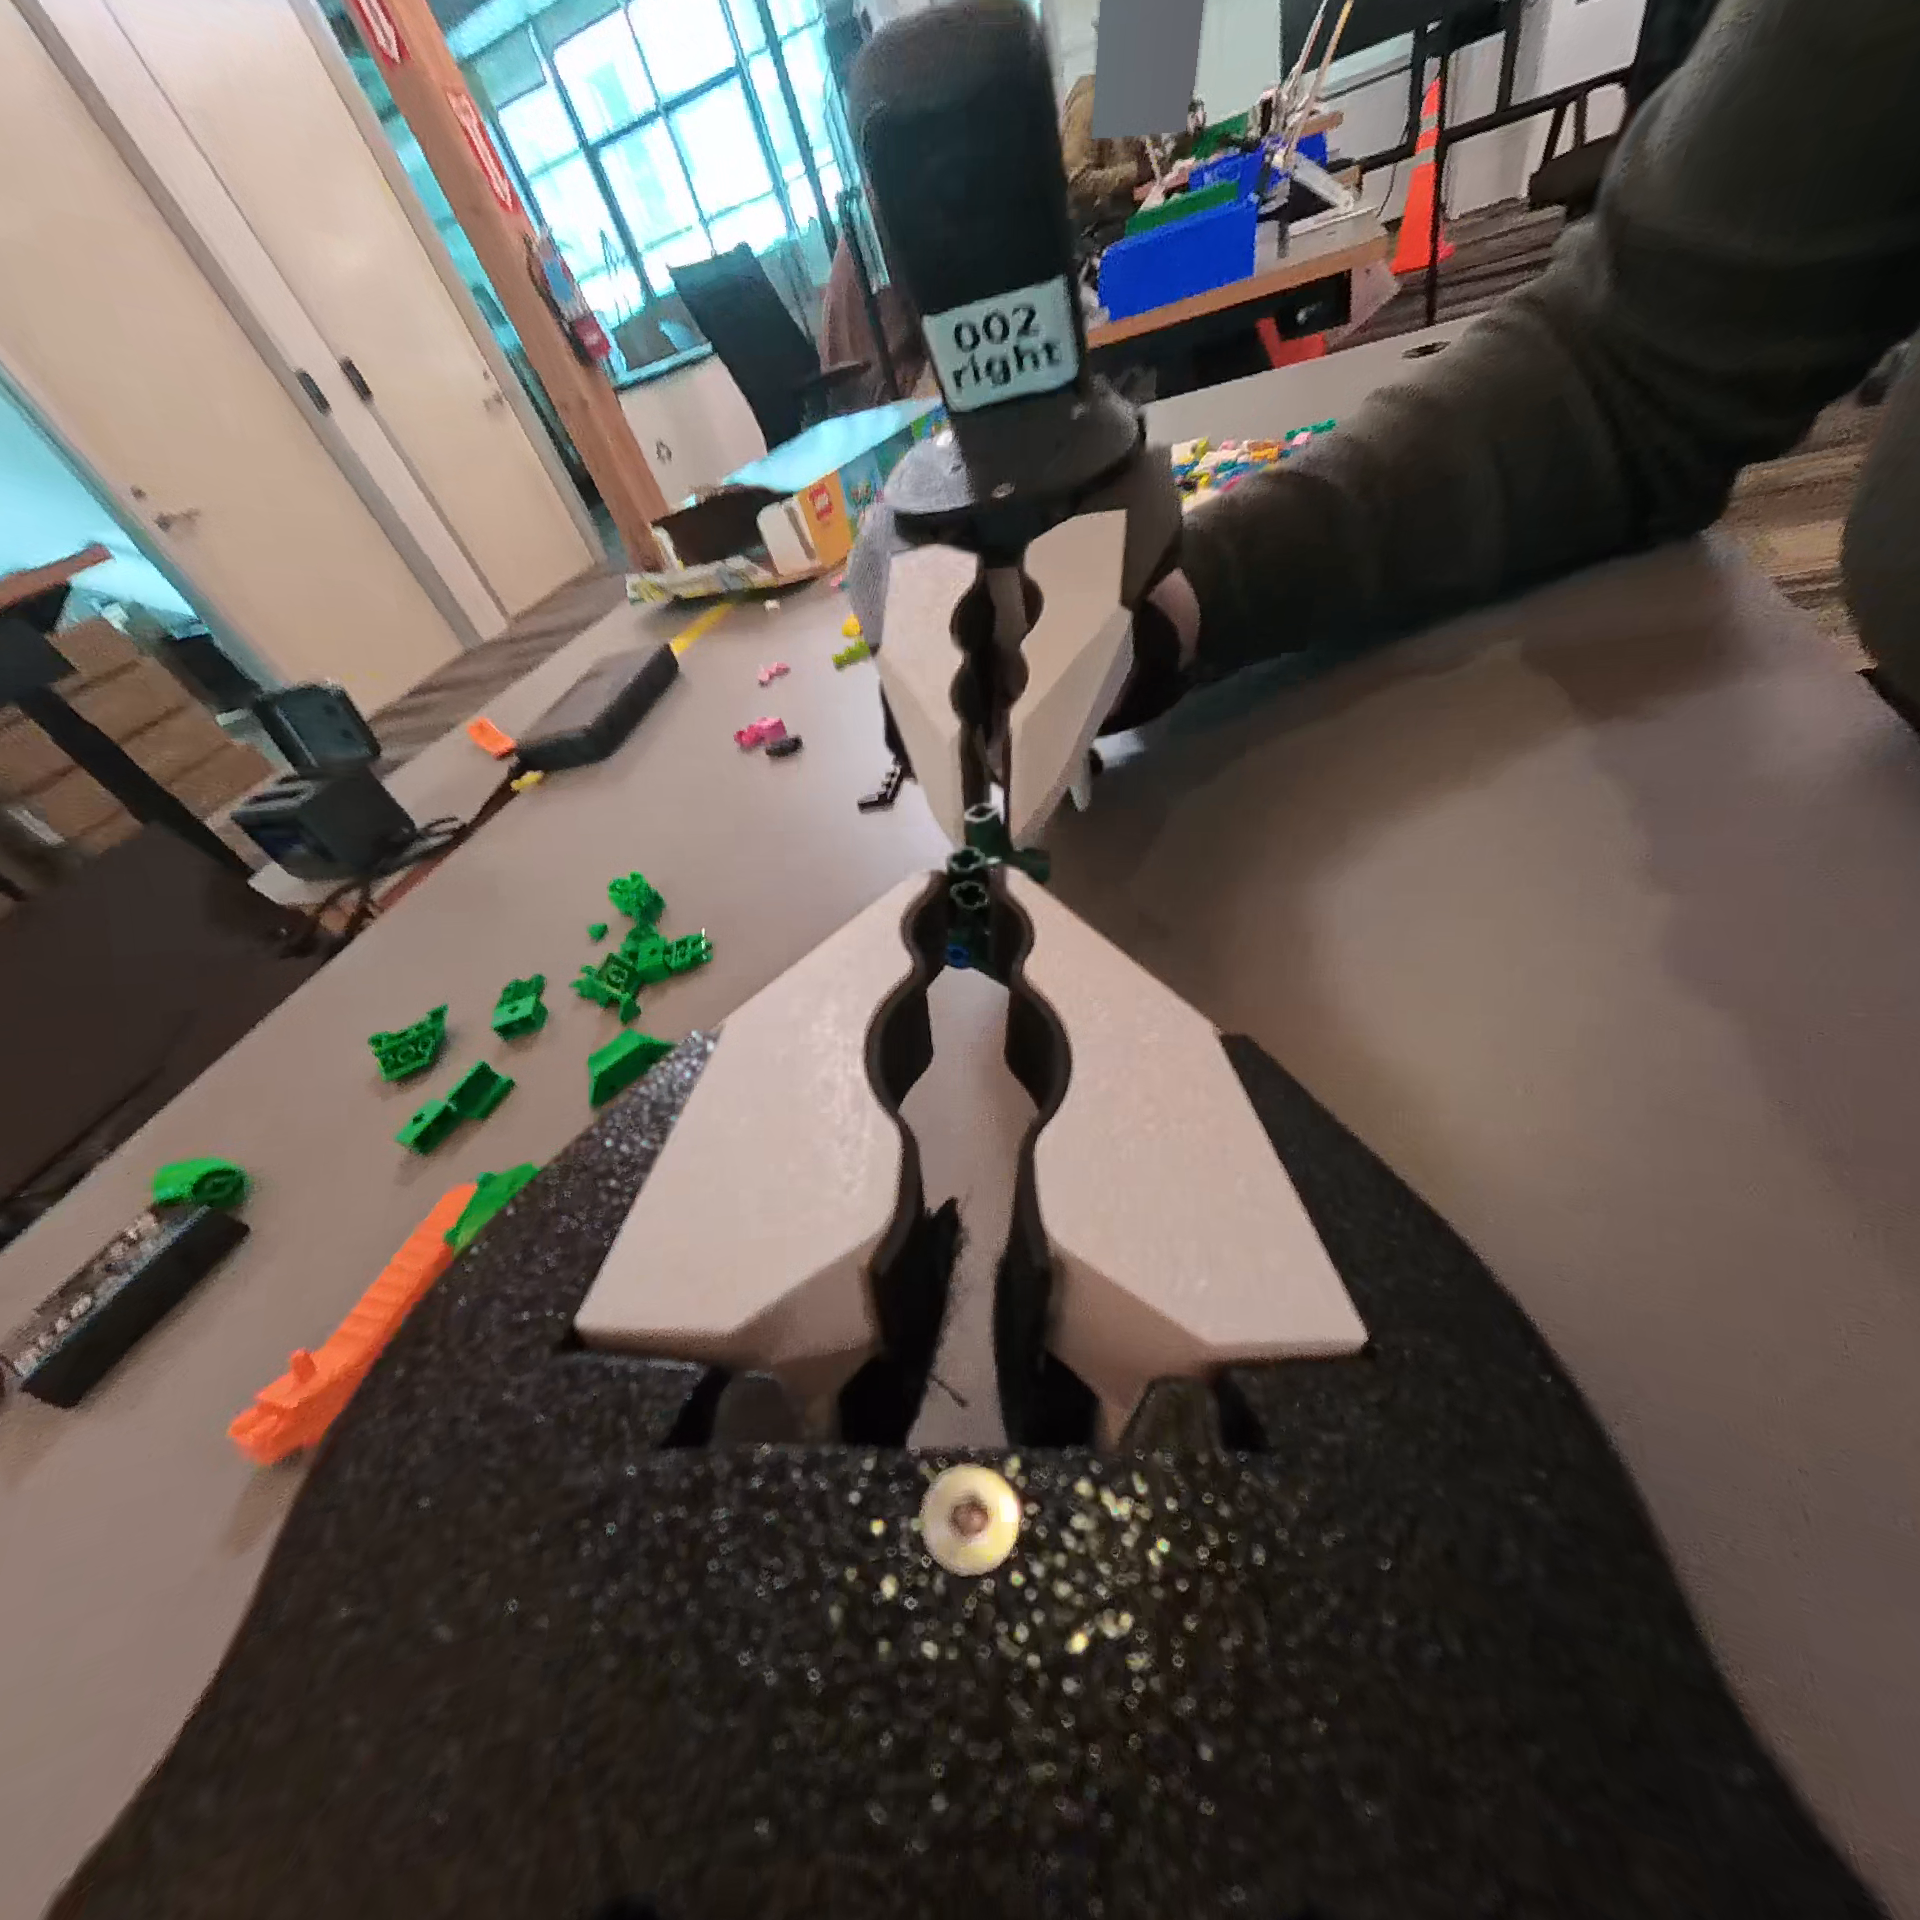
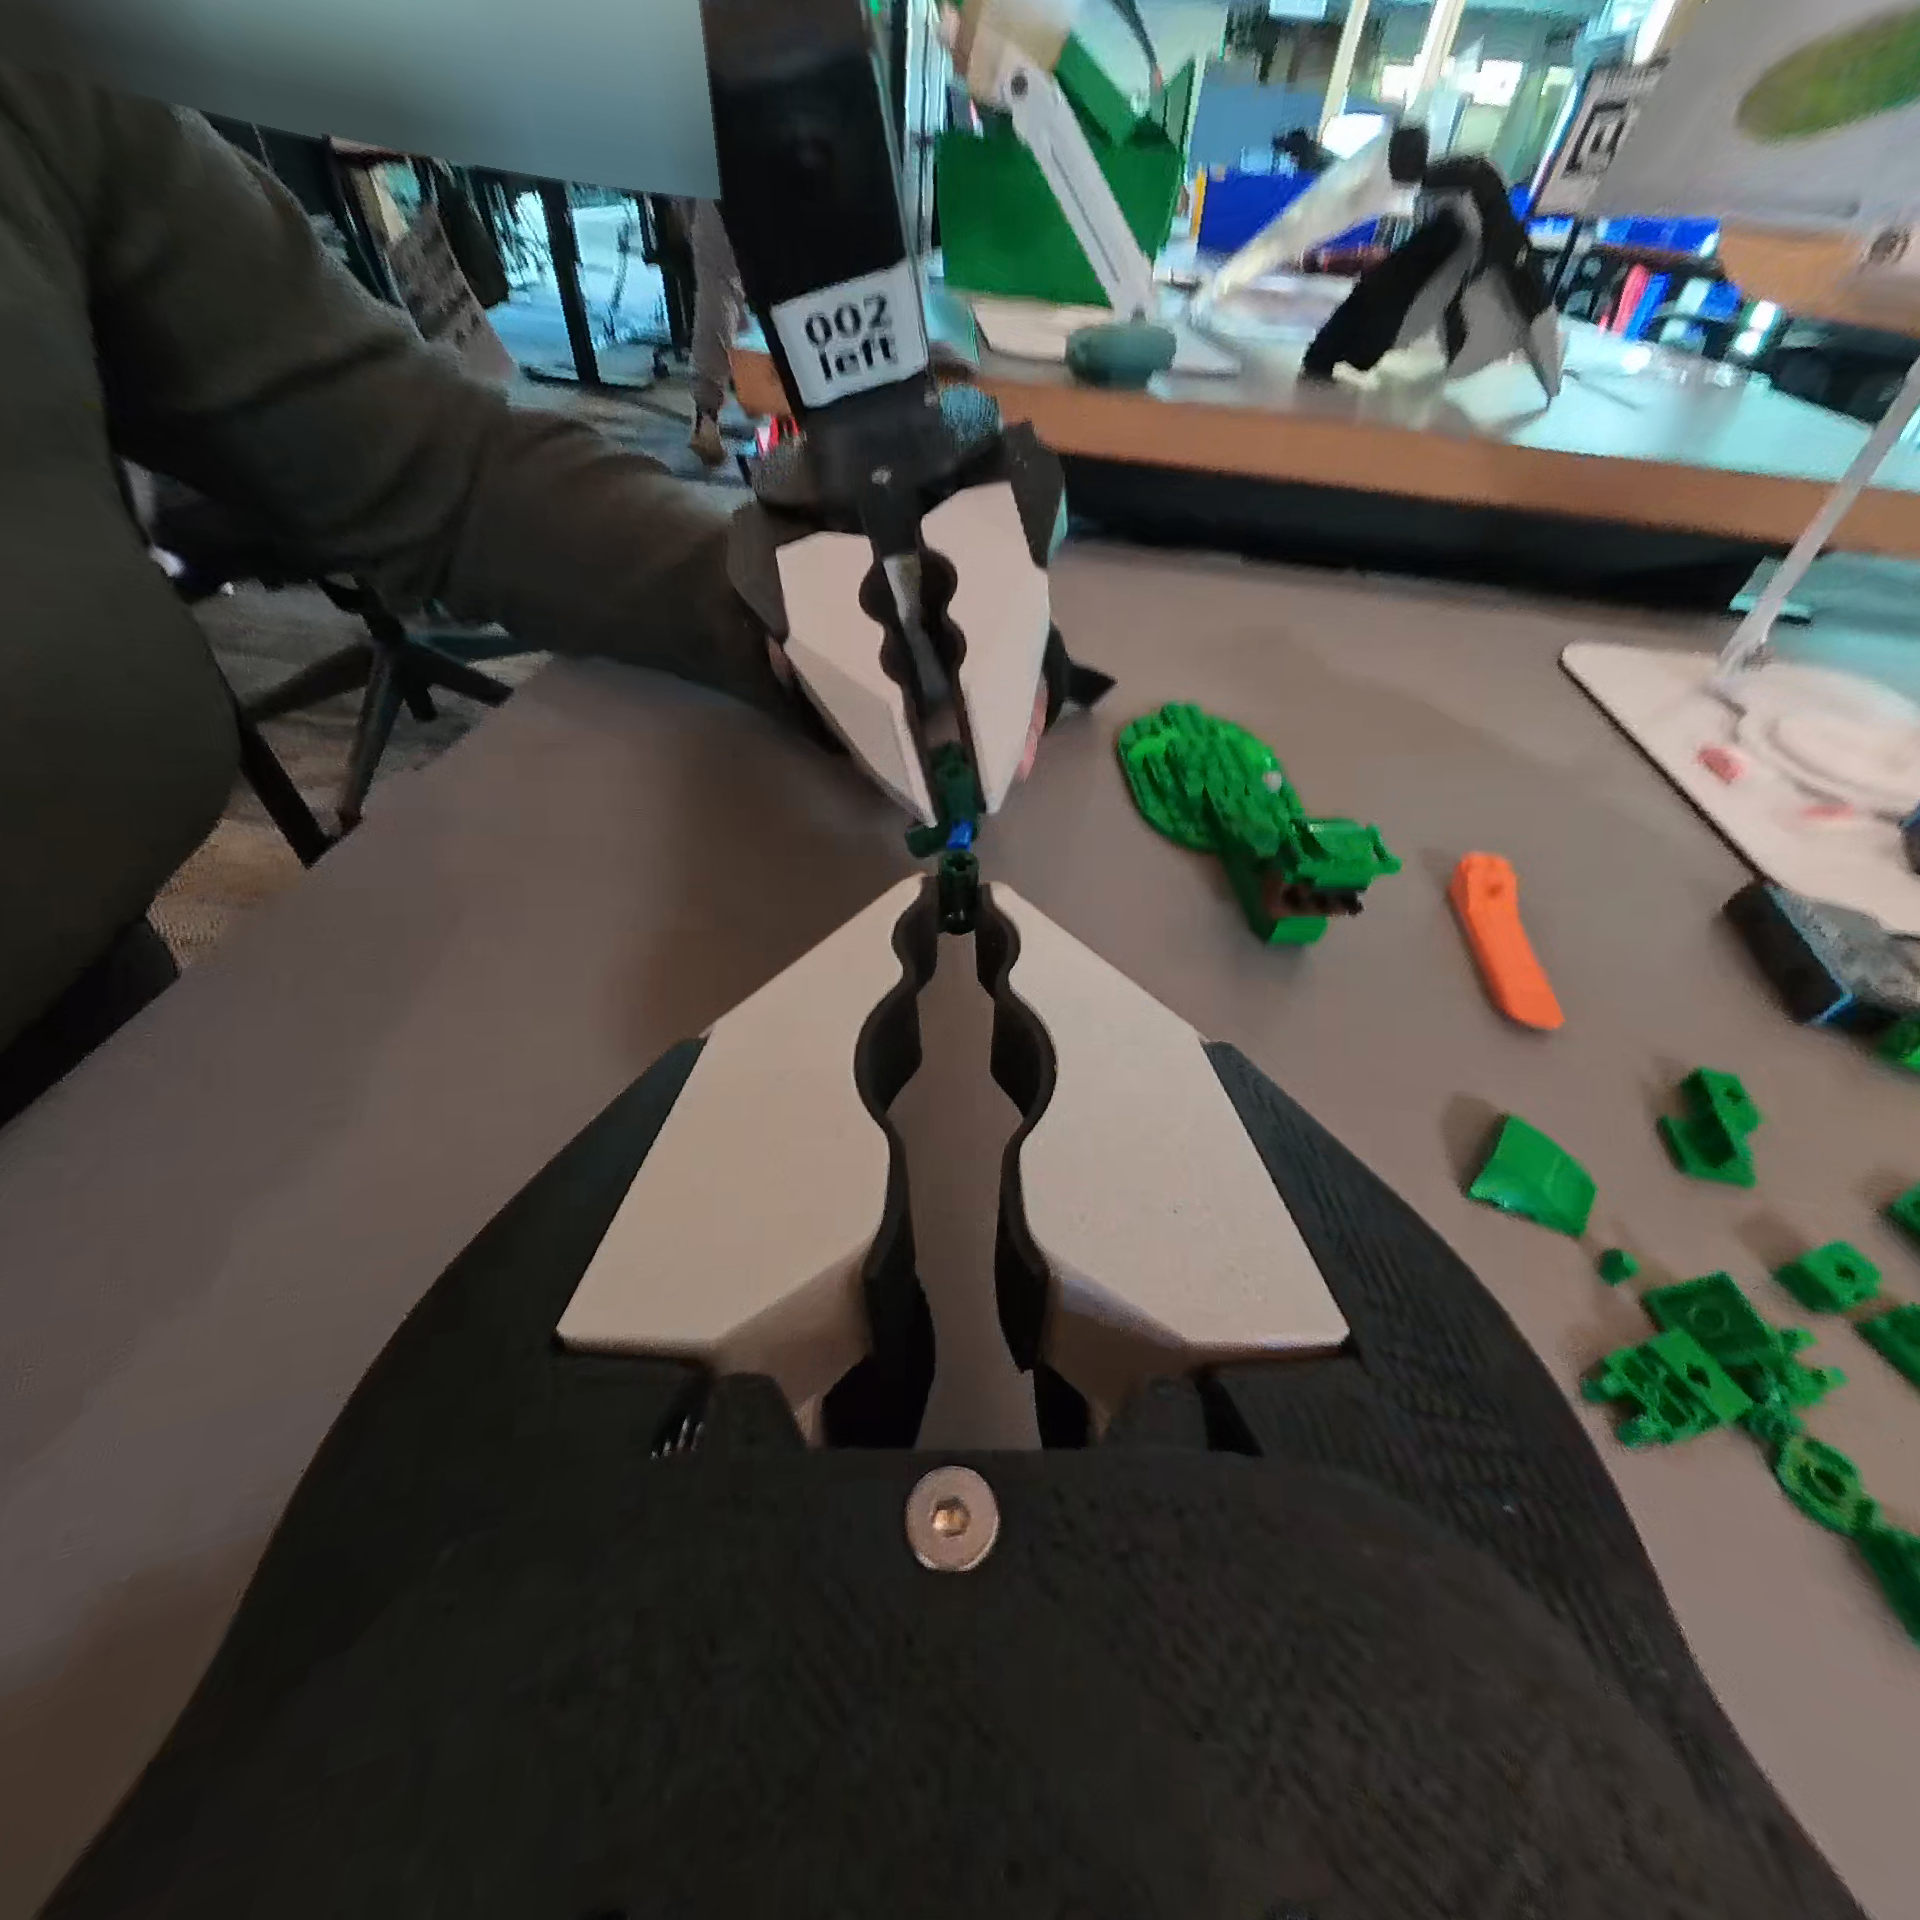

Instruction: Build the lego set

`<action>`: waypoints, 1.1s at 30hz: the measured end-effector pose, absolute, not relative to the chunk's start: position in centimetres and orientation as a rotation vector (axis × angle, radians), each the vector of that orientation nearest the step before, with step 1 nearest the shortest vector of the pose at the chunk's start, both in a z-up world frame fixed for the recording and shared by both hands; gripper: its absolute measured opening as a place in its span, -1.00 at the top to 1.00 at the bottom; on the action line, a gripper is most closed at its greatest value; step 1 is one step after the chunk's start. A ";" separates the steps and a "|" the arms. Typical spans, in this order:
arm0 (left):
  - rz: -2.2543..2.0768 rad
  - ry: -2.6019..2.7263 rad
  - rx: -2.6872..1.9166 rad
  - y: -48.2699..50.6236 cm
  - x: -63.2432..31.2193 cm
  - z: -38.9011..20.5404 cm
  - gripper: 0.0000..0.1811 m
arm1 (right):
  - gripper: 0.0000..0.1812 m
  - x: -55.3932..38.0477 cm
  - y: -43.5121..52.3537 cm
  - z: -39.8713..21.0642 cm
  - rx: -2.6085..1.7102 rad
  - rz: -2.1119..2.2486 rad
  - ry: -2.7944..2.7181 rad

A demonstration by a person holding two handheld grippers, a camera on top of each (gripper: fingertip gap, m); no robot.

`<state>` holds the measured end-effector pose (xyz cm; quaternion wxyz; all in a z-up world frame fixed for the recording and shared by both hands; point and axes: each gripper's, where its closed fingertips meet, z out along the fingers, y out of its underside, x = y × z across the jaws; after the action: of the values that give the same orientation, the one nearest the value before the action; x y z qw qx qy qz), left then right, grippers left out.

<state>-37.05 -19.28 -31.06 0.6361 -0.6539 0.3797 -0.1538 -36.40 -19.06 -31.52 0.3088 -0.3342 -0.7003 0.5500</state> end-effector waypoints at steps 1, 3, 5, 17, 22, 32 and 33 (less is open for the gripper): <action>-0.344 0.868 -1.473 -19.4 -36.9 -30.8 0.94 | 0.95 -36.4 -19.3 -31.1 -0.861 1.473 -1.831; -0.335 0.878 -1.450 -19.6 -36.8 -30.5 0.94 | 0.95 -36.4 -19.5 -30.7 -0.832 1.497 -1.802; -0.342 0.873 -1.450 -19.6 -36.8 -30.4 0.94 | 0.95 -36.5 -19.5 -30.5 -0.819 1.506 -1.790; -0.329 0.827 -1.460 -19.2 -36.9 -30.3 0.94 | 0.95 -36.9 -19.3 -30.3 -0.809 1.425 -1.738; -0.286 0.814 -1.470 -19.0 -37.1 -30.2 0.94 | 0.95 -37.1 -19.0 -30.2 -0.809 1.396 -1.714; -0.312 0.790 -1.480 -18.9 -37.2 -30.3 0.94 | 0.95 -37.1 -19.1 -30.2 -0.786 1.359 -1.700; -0.319 0.781 -1.482 -18.8 -37.3 -30.3 0.94 | 0.95 -37.1 -19.0 -30.2 -0.786 1.353 -1.697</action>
<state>-37.26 -18.82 -30.32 0.6582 -0.6543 0.3449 -0.1407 -37.13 -19.05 -30.20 0.4047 -0.3115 -0.6723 0.5360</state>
